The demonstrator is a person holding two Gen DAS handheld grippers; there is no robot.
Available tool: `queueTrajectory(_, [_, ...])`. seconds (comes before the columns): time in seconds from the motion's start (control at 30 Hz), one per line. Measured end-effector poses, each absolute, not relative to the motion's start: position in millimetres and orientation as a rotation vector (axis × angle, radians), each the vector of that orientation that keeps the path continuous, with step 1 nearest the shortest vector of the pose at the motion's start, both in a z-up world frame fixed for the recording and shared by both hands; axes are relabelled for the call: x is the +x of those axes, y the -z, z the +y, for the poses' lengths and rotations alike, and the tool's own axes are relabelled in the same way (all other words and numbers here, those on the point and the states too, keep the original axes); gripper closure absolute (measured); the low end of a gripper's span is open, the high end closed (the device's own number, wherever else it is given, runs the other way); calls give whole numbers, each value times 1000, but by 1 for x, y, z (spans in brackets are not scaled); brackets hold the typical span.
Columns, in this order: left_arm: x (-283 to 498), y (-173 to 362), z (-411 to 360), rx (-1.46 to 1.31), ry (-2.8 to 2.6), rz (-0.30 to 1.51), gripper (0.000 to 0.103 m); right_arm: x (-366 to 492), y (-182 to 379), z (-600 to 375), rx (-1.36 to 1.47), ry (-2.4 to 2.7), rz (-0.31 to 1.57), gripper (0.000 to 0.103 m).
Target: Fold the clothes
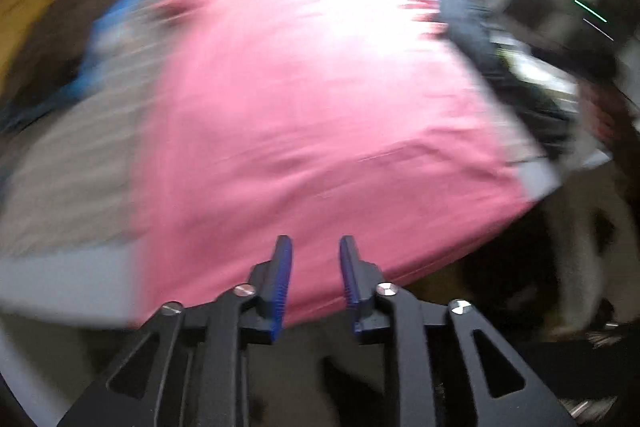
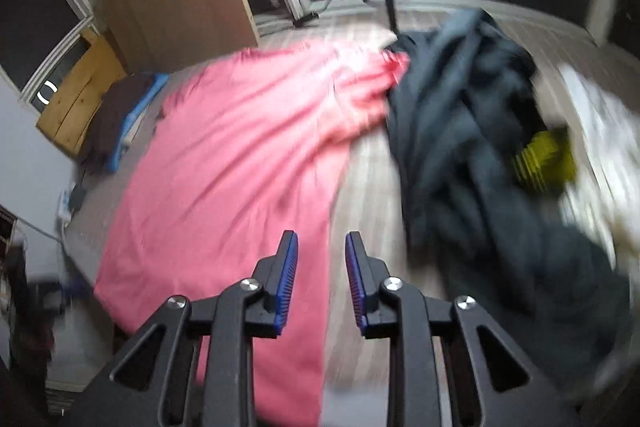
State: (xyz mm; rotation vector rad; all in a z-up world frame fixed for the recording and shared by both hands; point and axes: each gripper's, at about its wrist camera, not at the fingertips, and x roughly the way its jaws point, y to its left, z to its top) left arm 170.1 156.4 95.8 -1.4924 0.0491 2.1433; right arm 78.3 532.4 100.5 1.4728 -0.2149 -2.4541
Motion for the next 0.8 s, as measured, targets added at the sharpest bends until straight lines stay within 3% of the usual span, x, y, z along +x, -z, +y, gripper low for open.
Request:
queueTrajectory(0.23, [149, -65, 355, -1463, -1958, 150, 76, -54, -29, 542, 1678, 2329, -325, 78])
queueTrajectory(0.53, [126, -35, 427, -1475, -2010, 256, 76, -85, -8, 561, 1701, 2251, -411, 78])
queueTrajectory(0.63, [127, -33, 432, -1455, -2024, 273, 89, -85, -5, 560, 1670, 2243, -403, 82])
queueTrajectory(0.67, [125, -32, 431, -1465, -2011, 242, 102, -85, -4, 560, 1662, 2242, -395, 94])
queueTrajectory(0.7, [124, -31, 430, -1471, -1994, 219, 103, -85, -3, 560, 1653, 2241, -388, 99])
queueTrajectory(0.8, [124, -33, 431, -1460, -1962, 188, 103, -84, -4, 562, 1625, 2235, -391, 100])
